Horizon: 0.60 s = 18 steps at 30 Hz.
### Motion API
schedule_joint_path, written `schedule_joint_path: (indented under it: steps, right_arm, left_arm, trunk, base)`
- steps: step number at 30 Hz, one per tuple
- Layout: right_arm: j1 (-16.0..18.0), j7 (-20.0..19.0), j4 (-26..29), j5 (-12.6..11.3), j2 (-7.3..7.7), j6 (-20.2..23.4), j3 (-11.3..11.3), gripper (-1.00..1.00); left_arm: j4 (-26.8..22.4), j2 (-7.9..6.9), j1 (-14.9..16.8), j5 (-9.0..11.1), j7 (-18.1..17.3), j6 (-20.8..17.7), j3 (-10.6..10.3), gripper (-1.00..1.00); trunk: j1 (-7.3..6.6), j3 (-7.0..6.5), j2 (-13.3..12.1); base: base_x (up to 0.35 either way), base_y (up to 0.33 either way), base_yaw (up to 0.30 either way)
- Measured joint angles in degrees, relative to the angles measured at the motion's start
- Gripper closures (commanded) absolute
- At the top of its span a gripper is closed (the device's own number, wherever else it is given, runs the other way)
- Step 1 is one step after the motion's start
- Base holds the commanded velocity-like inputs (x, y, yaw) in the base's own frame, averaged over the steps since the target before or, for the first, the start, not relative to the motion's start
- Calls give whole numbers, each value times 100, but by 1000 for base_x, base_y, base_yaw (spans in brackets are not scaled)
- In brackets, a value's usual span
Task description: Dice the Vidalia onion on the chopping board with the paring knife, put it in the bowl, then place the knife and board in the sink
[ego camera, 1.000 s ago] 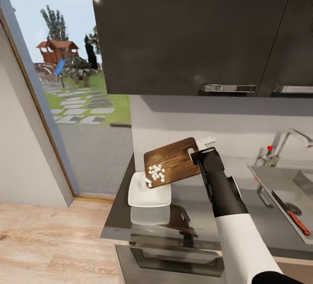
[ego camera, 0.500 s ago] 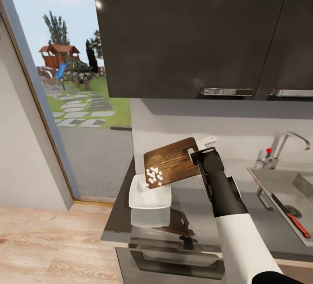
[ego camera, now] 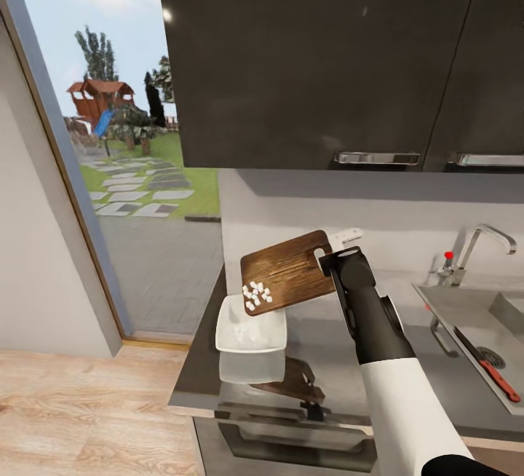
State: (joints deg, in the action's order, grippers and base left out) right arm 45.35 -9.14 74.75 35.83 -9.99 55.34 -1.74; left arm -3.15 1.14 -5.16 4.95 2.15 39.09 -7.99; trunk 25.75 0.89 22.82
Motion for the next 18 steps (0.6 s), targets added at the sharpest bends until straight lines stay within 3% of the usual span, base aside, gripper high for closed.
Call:
schedule_joint_path:
  steps: [6,12,18]
  right_arm:
    - [0,0,-11,5,0,-2,-9,100]
    - [-2,0,-135,-2,0,-9,-291,100]
    - [-3,4,-198,11,0,-10,-340,100]
  left_arm:
    - [0,1,0,0,0,0,0,-100]
    - [0,1,0,0,0,-1,0,-100]
    - [0,1,0,0,0,-2,0,-100]
  trunk:
    - [0,-1,0]
    - [0,0,0]
    - [0,-1,0]
  base:
    - [0,0,0]
    - [0,0,0]
    - [0,0,0]
